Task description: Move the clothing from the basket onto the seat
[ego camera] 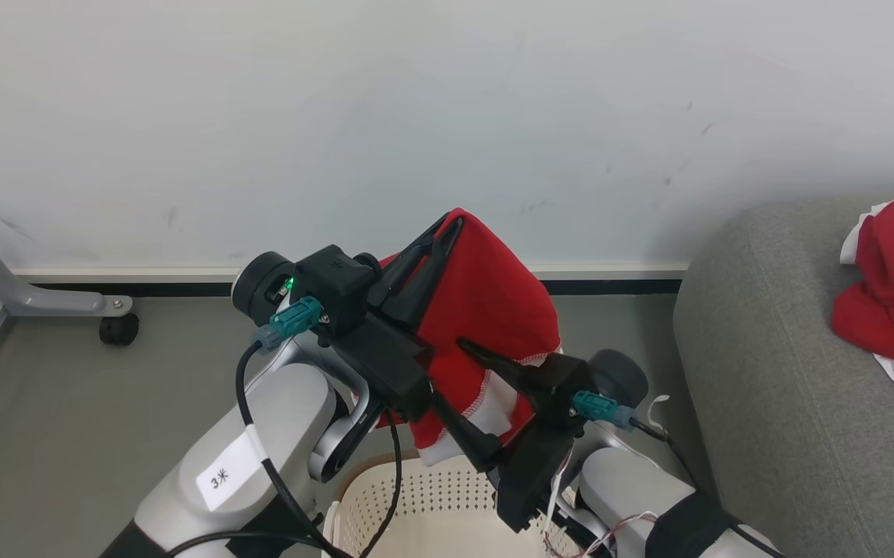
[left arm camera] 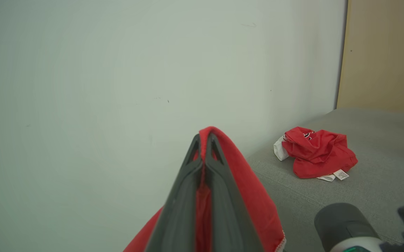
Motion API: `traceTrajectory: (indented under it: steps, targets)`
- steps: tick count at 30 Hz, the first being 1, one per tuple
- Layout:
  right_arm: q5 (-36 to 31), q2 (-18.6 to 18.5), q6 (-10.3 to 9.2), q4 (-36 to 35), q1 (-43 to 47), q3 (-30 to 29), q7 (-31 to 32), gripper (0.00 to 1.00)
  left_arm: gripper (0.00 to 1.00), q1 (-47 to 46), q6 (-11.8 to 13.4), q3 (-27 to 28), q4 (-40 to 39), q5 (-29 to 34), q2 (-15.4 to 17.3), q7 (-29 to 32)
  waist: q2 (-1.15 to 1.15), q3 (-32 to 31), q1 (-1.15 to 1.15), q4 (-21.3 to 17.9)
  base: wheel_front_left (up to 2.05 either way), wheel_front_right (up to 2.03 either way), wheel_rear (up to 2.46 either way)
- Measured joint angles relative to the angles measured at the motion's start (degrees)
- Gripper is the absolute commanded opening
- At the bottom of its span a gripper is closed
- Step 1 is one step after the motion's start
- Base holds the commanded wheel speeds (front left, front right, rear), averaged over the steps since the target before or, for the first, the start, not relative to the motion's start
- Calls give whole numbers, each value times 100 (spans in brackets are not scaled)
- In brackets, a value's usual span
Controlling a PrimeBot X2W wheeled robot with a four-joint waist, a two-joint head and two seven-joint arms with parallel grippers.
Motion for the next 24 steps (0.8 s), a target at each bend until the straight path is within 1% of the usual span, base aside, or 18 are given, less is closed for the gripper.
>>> traceTrajectory:
  steps: [2,3,5,12,13,14,15,17,18,19,21,24]
  targets:
    - [24,0,-11,-4,0,56,0,100,0,0,29,0,-7,0,1,1,0,2,0,4,0,0,0]
    - [37,-1,-70,33,-3,202,0,100,0,0,30,-1,-21,0,4,7,0,7,0,11,0,0,0]
    - [32,1,-97,73,-6,283,0,100,0,0,31,-2,-33,0,4,8,0,9,0,13,0,0,0]
    - [-113,5,-293,556,-297,726,4,100,0,0,42,-18,-176,0,2,51,0,36,0,30,0,0,0]
    - [-112,3,-300,599,-327,748,5,87,0,0,45,-21,-188,0,1,52,0,40,0,33,0,0,0]
    - [-111,1,-314,627,-347,761,5,47,0,0,49,-22,-201,0,1,59,0,44,0,35,0,0,0]
    - [-111,4,-341,659,-364,788,7,41,0,0,49,-23,-212,0,1,62,0,48,0,37,0,0,0]
    - [-103,7,-358,742,-437,818,5,20,0,0,56,-25,-234,0,1,85,0,57,0,42,0,0,0]
    - [-85,4,-399,764,-480,818,5,4,0,0,56,-26,-243,0,1,86,0,61,0,43,0,0,0]
    - [-48,3,-407,777,-515,818,5,0,0,0,56,-27,-249,0,1,101,0,66,0,45,0,0,0]
    - [3,5,-452,782,-574,817,5,0,0,0,60,-29,-261,0,4,101,0,75,0,46,0,0,0]
    - [76,5,-454,804,-580,828,5,0,0,5,81,-24,-275,0,37,109,0,88,0,39,0,0,0]
